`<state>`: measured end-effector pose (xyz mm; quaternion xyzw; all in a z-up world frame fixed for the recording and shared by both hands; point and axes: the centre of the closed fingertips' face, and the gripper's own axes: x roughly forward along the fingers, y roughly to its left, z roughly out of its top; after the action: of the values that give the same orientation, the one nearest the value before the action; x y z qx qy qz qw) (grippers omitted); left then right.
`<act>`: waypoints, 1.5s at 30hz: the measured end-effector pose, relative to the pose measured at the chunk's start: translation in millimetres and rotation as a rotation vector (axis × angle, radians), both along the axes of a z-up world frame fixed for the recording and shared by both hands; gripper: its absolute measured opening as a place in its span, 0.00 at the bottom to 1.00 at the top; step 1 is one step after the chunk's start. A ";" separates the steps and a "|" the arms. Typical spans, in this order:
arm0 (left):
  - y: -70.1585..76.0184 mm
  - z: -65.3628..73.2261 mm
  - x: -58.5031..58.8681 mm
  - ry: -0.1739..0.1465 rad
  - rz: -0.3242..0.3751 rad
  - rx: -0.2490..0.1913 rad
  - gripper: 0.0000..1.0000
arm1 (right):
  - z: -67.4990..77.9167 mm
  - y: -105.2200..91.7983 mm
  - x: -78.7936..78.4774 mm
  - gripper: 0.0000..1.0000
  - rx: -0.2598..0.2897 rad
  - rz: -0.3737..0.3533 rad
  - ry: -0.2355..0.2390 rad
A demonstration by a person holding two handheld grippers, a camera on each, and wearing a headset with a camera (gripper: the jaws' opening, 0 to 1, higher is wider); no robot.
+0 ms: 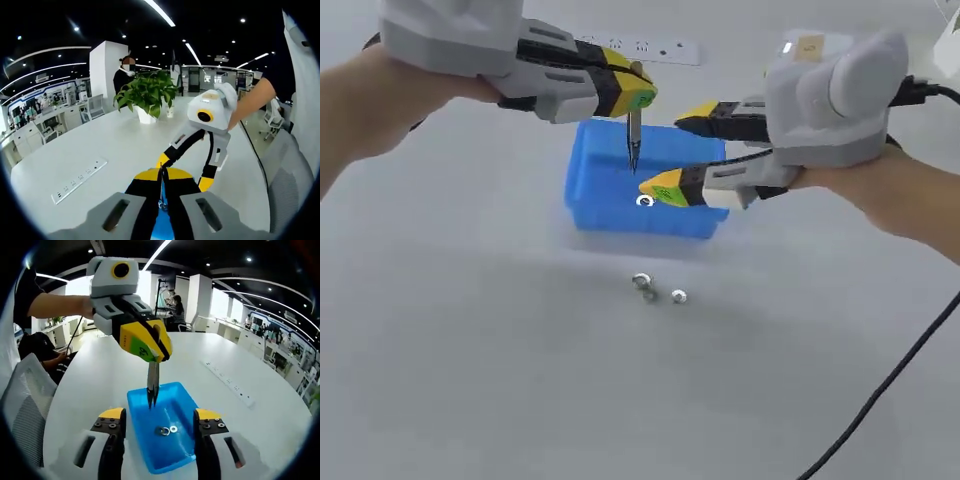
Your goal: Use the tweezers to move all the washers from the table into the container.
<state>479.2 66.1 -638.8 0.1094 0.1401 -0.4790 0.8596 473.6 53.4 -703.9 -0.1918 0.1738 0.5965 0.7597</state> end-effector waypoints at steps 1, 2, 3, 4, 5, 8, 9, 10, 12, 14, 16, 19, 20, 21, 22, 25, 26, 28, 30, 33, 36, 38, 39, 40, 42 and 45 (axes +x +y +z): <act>0.1 -0.7 -0.7 0.000 0.000 0.004 0.06 | 0.5 -5.9 0.5 0.63 0.000 -0.021 -0.005; 0.2 -1.3 -2.1 -0.001 0.001 0.007 0.06 | 1.9 -14.7 -0.7 0.66 0.010 -0.051 -0.004; 0.3 -0.8 -2.9 -0.007 0.003 0.008 0.06 | 2.5 -20.0 -3.0 0.67 0.018 -0.061 -0.003; 0.6 0.2 -3.6 -0.004 0.005 0.001 0.06 | 1.6 -29.2 -7.3 0.69 0.017 -0.071 -0.002; 0.6 0.3 -4.5 -0.001 0.006 -0.002 0.06 | -0.1 -36.0 -9.8 0.69 0.013 -0.085 0.001; 2.2 -5.4 -10.3 0.027 0.005 0.008 0.06 | -4.4 -57.5 -19.1 0.75 0.006 -0.140 0.002; 2.9 -7.9 -12.7 0.032 0.004 0.017 0.06 | -5.2 -64.0 -19.9 0.79 0.012 -0.176 0.000; 3.7 -10.7 -15.8 0.033 0.005 0.026 0.06 | -8.5 -73.7 -23.4 0.87 0.008 -0.218 0.007; 3.4 -12.1 -21.0 0.047 0.003 0.017 0.06 | -12.6 -83.2 -30.8 0.93 0.002 -0.235 0.016; 0.7 -11.3 -29.6 0.049 0.004 0.000 0.06 | -16.1 -93.4 -39.8 0.92 0.000 -0.246 0.035; -3.9 -10.5 -40.9 0.046 -0.012 -0.004 0.06 | -18.1 -100.9 -46.1 0.92 0.010 -0.270 0.059; -7.9 -15.6 -50.9 0.041 -0.013 0.015 0.06 | -19.5 -107.6 -54.1 0.92 0.019 -0.291 0.079; -8.3 -17.9 -53.5 0.053 -0.012 0.016 0.06 | -19.2 -109.0 -56.3 0.92 0.020 -0.294 0.075; -9.3 -20.2 -57.7 0.072 -0.008 0.009 0.06 | -18.3 -111.3 -57.6 0.93 0.018 -0.302 0.066; -10.3 -20.6 -60.3 0.065 -0.009 0.012 0.06 | -17.9 -112.7 -59.2 0.94 0.020 -0.302 0.070; -19.1 -20.2 -73.7 0.068 -0.011 0.005 0.06 | -17.2 -114.7 -67.4 0.94 0.031 -0.300 0.087; -21.4 -21.5 -79.0 0.076 -0.018 -0.006 0.06 | -18.8 -115.7 -71.0 0.94 0.025 -0.293 0.091; -27.3 -25.2 -86.3 0.077 -0.019 -0.003 0.06 | -22.3 -117.1 -77.4 0.94 0.006 -0.280 0.098; -30.4 -30.1 -91.3 0.079 -0.018 0.008 0.06 | -24.5 -117.7 -83.6 0.94 -0.004 -0.266 0.099; -34.4 -36.3 -99.3 0.087 -0.014 0.010 0.06 | -26.5 -117.5 -91.4 0.93 -0.006 -0.253 0.109; -35.0 -38.8 -103.0 0.089 -0.017 0.003 0.06 | -28.2 -118.0 -96.7 0.92 -0.006 -0.252 0.121; -34.8 -39.0 -103.3 0.078 -0.021 0.002 0.06 | -29.0 -118.4 -99.0 0.91 -0.005 -0.253 0.133; -35.2 -39.1 -103.1 0.069 -0.023 0.005 0.06 | -29.3 -118.7 -99.9 0.90 -0.005 -0.253 0.136; -34.1 -39.8 -102.0 0.067 -0.025 0.005 0.06 | -29.5 -118.9 -101.1 0.90 -0.005 -0.252 0.137; -34.7 -40.5 -101.9 0.072 -0.031 -0.003 0.06 | -29.6 -119.3 -103.4 0.90 -0.004 -0.252 0.139; -38.0 -43.1 -101.7 0.066 -0.043 0.004 0.06 | -30.5 -121.7 -104.7 0.90 -0.006 -0.257 0.141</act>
<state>377.5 28.1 -681.9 0.0982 0.1667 -0.5006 0.8438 368.9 -68.3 -734.4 -0.1279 0.2514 0.5059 0.8152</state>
